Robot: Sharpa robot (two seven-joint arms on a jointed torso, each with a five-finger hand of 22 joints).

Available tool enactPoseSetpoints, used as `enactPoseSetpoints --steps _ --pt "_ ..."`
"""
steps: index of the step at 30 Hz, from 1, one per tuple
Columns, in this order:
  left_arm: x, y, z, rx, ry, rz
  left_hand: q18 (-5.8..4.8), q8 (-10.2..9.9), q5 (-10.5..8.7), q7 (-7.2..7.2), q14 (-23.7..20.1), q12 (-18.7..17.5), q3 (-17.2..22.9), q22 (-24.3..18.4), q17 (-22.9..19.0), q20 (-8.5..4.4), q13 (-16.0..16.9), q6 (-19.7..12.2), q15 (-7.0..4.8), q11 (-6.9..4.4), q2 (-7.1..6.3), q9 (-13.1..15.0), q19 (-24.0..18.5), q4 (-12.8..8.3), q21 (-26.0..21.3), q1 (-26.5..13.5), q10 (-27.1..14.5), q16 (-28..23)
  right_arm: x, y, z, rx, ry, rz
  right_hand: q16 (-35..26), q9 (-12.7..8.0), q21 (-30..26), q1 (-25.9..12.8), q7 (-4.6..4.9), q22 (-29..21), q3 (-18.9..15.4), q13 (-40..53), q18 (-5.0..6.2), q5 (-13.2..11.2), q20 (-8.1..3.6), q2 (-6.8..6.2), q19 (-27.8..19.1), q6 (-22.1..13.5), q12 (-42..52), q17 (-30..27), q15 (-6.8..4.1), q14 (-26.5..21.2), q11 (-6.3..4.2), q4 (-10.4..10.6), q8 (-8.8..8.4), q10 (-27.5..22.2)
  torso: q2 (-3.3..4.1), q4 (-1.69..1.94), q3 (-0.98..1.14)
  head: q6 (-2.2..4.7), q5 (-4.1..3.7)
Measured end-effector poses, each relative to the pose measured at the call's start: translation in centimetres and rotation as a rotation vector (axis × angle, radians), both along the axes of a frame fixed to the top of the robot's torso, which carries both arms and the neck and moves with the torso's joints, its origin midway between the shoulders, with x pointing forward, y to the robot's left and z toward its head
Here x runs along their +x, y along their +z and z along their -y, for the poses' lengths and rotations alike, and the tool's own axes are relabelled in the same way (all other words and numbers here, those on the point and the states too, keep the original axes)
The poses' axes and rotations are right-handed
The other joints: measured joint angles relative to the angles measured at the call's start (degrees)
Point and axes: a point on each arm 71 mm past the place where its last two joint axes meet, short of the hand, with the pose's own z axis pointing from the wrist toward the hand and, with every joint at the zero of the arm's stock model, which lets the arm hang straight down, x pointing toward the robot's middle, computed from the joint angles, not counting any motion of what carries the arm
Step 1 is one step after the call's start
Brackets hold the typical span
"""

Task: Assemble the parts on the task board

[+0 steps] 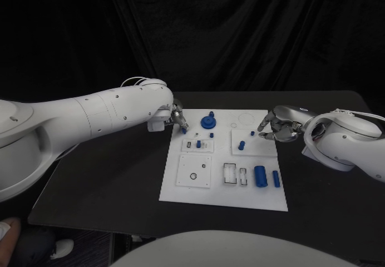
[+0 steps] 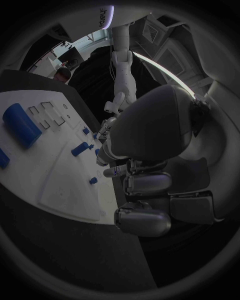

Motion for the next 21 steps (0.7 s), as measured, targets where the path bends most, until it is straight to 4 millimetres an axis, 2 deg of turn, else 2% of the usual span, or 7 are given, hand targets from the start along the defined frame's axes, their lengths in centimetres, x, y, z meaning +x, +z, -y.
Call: enactPoseSetpoints --steps 9,21 --pt "-1.1 0.0 -0.3 -0.022 -0.008 0.011 0.0 0.11 0.53 -0.27 0.0 0.0 1.28 0.0 0.0 0.0 0.0 0.21 0.0 -0.15 -0.7 0.73 0.0 -0.64 0.0 -0.53 -0.16 0.0 -0.1 0.0 0.3 -0.002 -0.008 -0.006 0.0 0.0 -0.27 0.0 0.0 0.0 0.0 0.0 0.0 0.0 0.0 0.0 0.0 0.0 0.0 0.0 0.0 0.0 0.0 0.0 0.0 0.0 0.01 0.03 0.01 0.0 0.03" --pt "-3.7 0.3 -0.4 -0.075 -0.033 0.031 0.0 0.1 1.01 -0.36 0.0 0.0 2.13 0.0 0.0 0.01 0.0 0.1 0.01 -0.15 -0.82 0.8 0.0 -0.71 0.0 -0.65 -0.16 0.0 -0.1 -0.1 0.5 -0.002 -0.015 -0.015 0.0 -0.05 -0.27 0.0 0.0 0.0 0.0 0.04 0.0 0.0 0.0 0.0 0.0 0.0 0.0 0.0 0.0 0.0 0.0 0.0 0.0 0.0 -0.02 0.01 0.02 0.0 0.22"
